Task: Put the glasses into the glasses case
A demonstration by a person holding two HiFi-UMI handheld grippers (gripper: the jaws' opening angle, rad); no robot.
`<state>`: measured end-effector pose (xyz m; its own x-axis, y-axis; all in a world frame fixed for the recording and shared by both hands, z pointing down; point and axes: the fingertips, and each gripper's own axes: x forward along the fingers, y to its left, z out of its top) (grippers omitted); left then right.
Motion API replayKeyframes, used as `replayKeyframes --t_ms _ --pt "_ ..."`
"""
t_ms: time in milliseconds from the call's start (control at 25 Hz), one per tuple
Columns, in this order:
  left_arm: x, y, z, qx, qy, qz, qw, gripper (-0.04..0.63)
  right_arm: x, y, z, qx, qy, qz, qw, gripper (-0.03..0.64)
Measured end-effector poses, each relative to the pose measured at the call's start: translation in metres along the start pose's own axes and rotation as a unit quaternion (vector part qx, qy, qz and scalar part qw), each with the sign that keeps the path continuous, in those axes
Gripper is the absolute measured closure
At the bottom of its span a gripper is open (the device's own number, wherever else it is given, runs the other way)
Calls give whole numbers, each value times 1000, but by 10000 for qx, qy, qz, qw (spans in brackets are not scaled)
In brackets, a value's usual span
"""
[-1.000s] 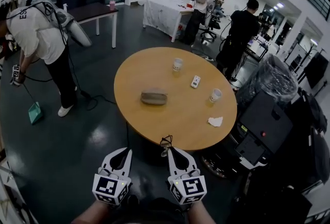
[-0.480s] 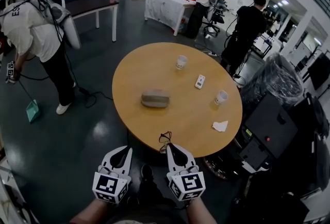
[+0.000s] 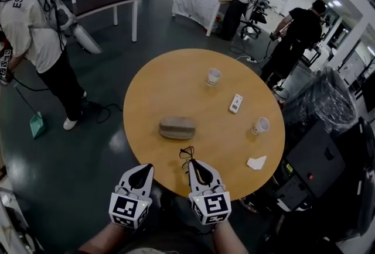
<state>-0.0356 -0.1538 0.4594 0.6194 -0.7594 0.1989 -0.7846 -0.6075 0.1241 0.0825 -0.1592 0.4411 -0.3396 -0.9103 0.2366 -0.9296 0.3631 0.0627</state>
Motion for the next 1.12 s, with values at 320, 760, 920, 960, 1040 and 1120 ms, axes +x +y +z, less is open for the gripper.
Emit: replayKeyframes --t_ms 320,760,920,960,1040,1120 --pt "81 5 -20 65 467 -88 9988 589 51 -35 -35 -902 780 478 9917 627" --pt "152 32 -58 140 1091 178 9938 589 110 -56 -98 -2418 2164 1148 9389 627" --pt "171 42 -72 165 1301 298 9909 589 128 -63 -115 -2843 2719 1322 9098 628" --pt "174 43 -75 162 1350 322 9902 589 131 -64 -119 -2910 2853 1375 9028 627" --pt "181 47 -80 148 1431 356 9890 589 137 -66 -125 -3009 3075 1492 8903 627" --pt "187 50 -84 129 1514 367 9877 589 143 -65 -129 -3081 3221 1584 8810 627"
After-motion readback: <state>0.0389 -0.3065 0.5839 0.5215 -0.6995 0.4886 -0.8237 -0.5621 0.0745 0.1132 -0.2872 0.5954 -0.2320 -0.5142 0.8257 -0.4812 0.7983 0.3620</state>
